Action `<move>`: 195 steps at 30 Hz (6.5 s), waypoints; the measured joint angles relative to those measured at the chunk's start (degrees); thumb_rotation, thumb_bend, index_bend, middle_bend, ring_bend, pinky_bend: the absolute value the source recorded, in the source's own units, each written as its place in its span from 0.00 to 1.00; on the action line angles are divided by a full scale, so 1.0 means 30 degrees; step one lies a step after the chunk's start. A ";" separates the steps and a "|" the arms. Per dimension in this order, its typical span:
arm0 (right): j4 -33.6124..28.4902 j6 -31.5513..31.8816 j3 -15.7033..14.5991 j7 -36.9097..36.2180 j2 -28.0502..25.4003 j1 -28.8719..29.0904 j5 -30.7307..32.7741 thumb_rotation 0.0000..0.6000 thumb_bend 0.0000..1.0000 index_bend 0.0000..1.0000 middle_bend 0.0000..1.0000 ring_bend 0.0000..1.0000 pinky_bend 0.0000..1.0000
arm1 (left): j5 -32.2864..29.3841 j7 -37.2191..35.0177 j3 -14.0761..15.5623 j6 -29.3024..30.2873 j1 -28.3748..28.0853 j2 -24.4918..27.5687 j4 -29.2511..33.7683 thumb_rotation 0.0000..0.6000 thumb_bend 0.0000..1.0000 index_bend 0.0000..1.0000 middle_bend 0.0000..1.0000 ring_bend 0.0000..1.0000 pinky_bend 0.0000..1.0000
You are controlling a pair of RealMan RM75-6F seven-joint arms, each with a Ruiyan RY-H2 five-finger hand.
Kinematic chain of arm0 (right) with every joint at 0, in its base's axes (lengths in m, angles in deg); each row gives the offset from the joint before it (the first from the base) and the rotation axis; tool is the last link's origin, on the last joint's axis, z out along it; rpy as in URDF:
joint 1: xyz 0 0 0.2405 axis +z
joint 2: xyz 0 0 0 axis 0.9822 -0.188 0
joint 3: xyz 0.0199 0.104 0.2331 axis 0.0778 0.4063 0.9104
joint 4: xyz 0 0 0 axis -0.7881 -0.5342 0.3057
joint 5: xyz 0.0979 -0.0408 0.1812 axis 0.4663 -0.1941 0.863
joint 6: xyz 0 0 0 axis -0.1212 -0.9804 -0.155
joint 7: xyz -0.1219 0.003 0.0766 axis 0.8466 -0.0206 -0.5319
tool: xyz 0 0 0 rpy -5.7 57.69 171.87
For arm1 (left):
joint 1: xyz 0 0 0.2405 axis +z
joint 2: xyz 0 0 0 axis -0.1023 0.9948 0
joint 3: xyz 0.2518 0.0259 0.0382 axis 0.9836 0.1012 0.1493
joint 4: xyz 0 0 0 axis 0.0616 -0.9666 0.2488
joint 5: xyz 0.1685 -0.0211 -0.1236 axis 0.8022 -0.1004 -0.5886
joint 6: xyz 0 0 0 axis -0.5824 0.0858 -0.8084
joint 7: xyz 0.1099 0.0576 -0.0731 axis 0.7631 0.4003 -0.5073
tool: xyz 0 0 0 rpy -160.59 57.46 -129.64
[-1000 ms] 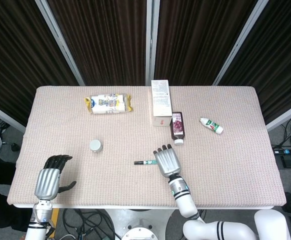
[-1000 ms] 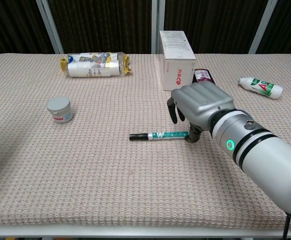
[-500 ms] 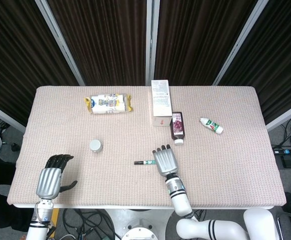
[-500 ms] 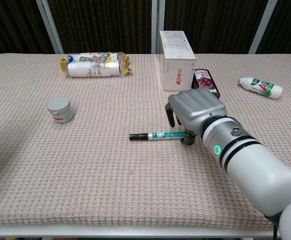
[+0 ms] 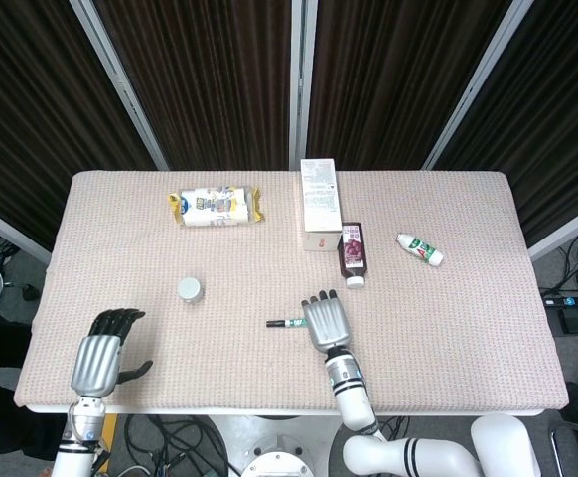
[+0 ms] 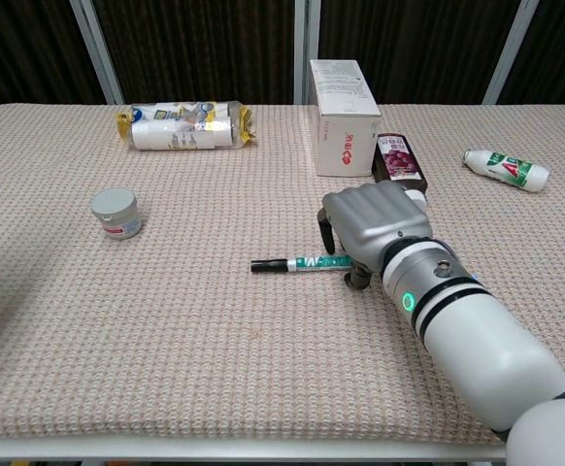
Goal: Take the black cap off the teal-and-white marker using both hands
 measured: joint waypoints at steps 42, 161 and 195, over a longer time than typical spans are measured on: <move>0.0364 0.2819 0.1734 -0.1119 -0.0135 -0.0059 -0.1216 1.00 0.31 0.66 0.59 0.45 0.38 | -0.0479 0.1593 -0.1722 -0.1597 -0.1989 -0.0262 0.0908 1.00 0.07 0.24 0.22 0.15 0.15; 0.9079 0.4171 0.2388 -0.6001 0.3647 1.1530 0.6932 1.00 0.33 0.67 0.60 0.45 0.38 | -0.7113 0.6661 -0.6014 -0.2594 -1.0719 -0.6991 -0.4904 1.00 0.41 0.64 0.64 0.59 0.54; 0.0388 0.6657 -0.1436 -0.3784 0.0799 0.1585 0.1019 1.00 0.09 0.47 0.48 0.30 0.25 | -0.5277 0.0675 -0.2230 -0.2650 -0.6384 -0.6535 -0.4568 1.00 0.20 0.46 0.46 0.44 0.41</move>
